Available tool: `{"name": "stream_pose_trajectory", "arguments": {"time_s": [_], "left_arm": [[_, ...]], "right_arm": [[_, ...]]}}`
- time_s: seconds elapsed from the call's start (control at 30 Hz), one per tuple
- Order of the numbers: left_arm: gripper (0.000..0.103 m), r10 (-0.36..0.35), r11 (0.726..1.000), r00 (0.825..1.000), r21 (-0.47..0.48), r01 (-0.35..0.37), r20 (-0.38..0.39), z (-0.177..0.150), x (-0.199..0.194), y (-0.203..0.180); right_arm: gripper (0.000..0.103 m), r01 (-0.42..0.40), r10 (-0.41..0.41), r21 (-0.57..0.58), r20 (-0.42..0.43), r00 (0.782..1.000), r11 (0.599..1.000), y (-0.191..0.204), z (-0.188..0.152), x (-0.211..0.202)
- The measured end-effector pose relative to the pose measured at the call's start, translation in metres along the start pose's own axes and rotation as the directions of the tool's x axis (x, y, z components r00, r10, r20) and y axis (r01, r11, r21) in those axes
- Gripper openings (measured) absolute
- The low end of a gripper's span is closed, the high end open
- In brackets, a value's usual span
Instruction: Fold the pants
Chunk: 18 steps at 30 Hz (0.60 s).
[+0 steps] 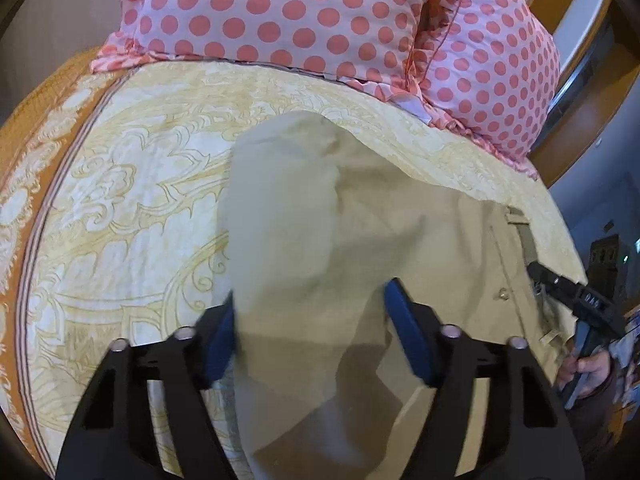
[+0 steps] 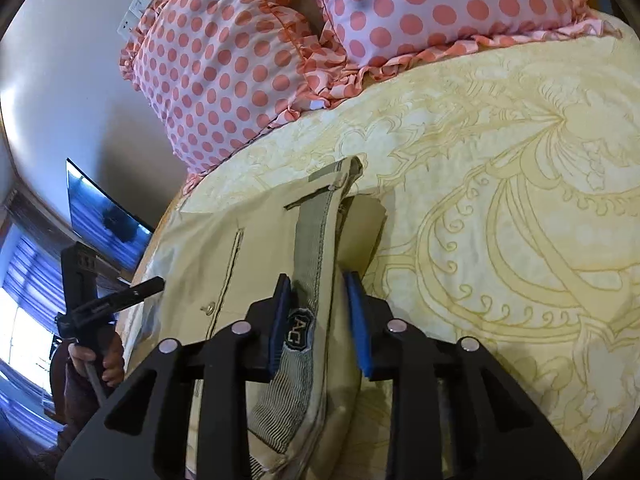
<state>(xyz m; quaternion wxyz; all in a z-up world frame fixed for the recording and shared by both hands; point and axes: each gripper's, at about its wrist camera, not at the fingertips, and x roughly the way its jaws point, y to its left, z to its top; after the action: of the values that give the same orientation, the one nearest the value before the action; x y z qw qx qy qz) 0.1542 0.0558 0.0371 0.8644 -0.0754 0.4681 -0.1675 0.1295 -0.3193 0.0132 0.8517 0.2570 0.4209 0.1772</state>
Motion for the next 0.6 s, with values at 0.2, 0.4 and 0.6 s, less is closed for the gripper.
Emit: {"name": "stream_pose_trajectory", "arguments": {"time_s": [0.2,0.4,0.6], "left_arm": [[0.017,0.051,0.998,0.998,0.019,-0.051,0.029,-0.002,-0.005,0.002],[0.011,0.069,0.996,0.997,0.058,-0.07,0.021,0.001,-0.004,-0.004],[0.009,-0.061,0.998,0.998,0.007,0.061,-0.022,0.005,-0.003,0.017]], "right_arm": [[0.012,-0.064,0.063,-0.014,-0.027,0.998,0.998,0.002,0.002,0.004],[0.025,-0.074,0.077,0.05,-0.054,0.996,0.996,-0.002,0.009,0.014],[0.011,-0.12,0.12,0.013,-0.072,0.99,0.993,0.0,0.007,0.015]]}}
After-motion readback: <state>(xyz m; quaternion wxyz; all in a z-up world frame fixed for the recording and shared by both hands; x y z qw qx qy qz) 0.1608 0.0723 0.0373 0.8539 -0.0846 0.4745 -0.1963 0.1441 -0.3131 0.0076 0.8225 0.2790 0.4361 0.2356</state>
